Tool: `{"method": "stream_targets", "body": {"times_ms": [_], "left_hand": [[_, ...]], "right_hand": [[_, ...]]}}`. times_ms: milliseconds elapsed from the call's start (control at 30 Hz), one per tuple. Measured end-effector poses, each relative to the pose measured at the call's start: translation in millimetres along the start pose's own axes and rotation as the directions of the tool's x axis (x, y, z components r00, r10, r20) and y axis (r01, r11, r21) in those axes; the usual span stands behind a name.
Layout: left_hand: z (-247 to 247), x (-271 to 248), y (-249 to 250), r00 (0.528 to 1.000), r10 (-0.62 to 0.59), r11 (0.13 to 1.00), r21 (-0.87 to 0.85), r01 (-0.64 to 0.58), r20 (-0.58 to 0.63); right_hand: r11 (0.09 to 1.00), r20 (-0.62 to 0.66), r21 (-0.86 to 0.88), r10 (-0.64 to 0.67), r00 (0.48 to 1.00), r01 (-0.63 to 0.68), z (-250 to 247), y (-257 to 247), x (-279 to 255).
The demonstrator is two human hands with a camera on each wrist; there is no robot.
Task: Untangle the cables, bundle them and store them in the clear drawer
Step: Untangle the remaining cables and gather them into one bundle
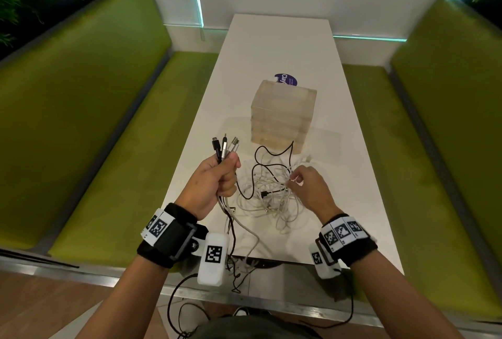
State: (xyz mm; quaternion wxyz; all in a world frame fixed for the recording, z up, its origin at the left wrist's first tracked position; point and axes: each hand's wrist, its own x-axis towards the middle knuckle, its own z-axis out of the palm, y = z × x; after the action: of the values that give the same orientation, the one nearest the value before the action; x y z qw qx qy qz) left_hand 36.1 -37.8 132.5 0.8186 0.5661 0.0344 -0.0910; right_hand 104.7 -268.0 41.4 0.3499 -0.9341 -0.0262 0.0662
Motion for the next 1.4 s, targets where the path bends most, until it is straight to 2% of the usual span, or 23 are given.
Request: {"method": "stream_targets", "body": {"times_ms": [33,133,200,367,500,600,700,767,867,933,1033,1100,1167,1233,1266,1333,1400], "left_hand": [[-0.8,0.3,-0.3,1.0,0.0,1.0,0.002,0.0,-0.003],[-2.4,0.6,-1.6,1.0,-0.003,1.0,0.012,0.003,-0.005],[-2.5,0.3,-2.5,1.0,-0.003,1.0,0.019,0.003,-0.014],[-1.5,2.5,-6.9,0.998,0.003,0.999,0.037,-0.001,-0.062],[3.9,5.8,-8.6,0.997,-0.013,1.0,0.028,0.015,-0.071],[13.8,8.8,-10.8,0.996,-0.04,0.999,0.002,0.04,-0.085],[25.9,14.6,-15.2,0.99,-0.108,0.993,-0.052,0.103,-0.091],[32.7,19.5,-19.3,0.986,-0.157,0.983,-0.103,0.151,-0.061],[38.1,24.1,-24.1,0.976,-0.207,0.965,-0.177,0.193,-0.067],[36.5,26.7,-25.1,0.97,-0.22,0.95,-0.251,0.187,-0.107],[28.4,30.3,-22.5,0.947,-0.268,0.915,-0.354,0.193,-0.175],[23.0,31.5,-20.6,0.919,-0.349,0.875,-0.415,0.25,-0.183],[21.0,32.1,-19.3,0.899,-0.419,0.829,-0.457,0.322,-0.126],[21.4,33.1,-20.2,0.905,-0.415,0.833,-0.438,0.337,-0.093],[22.2,33.6,-21.1,0.917,-0.388,0.86,-0.397,0.321,-0.098],[25.8,32.8,-21.0,0.942,-0.319,0.917,-0.284,0.279,-0.107],[28.1,30.4,-21.2,0.958,-0.273,0.95,-0.178,0.255,-0.083]], "right_hand": [[1.0,-0.009,-0.015,-0.01,1.0,0.01,4.0,-0.1,1.9],[0.994,0.082,-0.106,-0.009,0.997,0.018,11.6,0.9,9.3],[0.994,0.067,-0.101,-0.021,0.998,0.028,9.4,1.6,13.0],[0.988,-0.159,0.136,-0.051,0.986,0.073,-26.8,-5.6,17.7],[0.945,-0.177,0.292,-0.1,0.979,0.15,-72.8,-26.8,10.6],[0.885,-0.109,0.403,-0.206,0.972,0.233,-90.4,-42.0,-2.3],[0.848,0.009,0.446,-0.326,0.945,0.288,-85.3,-53.7,-20.6],[0.833,0.134,0.437,-0.432,0.892,0.338,-74.4,-58.4,-32.8],[0.828,0.298,0.317,-0.55,0.78,0.463,-51.3,-56.9,-44.1],[0.833,0.338,0.244,-0.553,0.762,0.497,-42.8,-52.2,-47.1],[0.867,0.36,0.234,-0.498,0.789,0.44,-43.1,-45.7,-50.4],[0.89,0.397,0.253,-0.454,0.798,0.381,-47.2,-45.0,-52.7],[0.907,0.474,0.255,-0.419,0.774,0.335,-50.9,-47.7,-54.0],[0.925,0.544,0.234,-0.38,0.749,0.299,-50.9,-49.6,-50.5],[0.939,0.544,0.229,-0.343,0.766,0.257,-49.0,-50.3,-46.7],[0.955,0.452,0.278,-0.226,0.863,0.105,-42.4,-51.8,-37.8],[0.909,0.344,0.414,-0.115,0.932,-0.04,-37.1,-56.2,-30.5]]}}
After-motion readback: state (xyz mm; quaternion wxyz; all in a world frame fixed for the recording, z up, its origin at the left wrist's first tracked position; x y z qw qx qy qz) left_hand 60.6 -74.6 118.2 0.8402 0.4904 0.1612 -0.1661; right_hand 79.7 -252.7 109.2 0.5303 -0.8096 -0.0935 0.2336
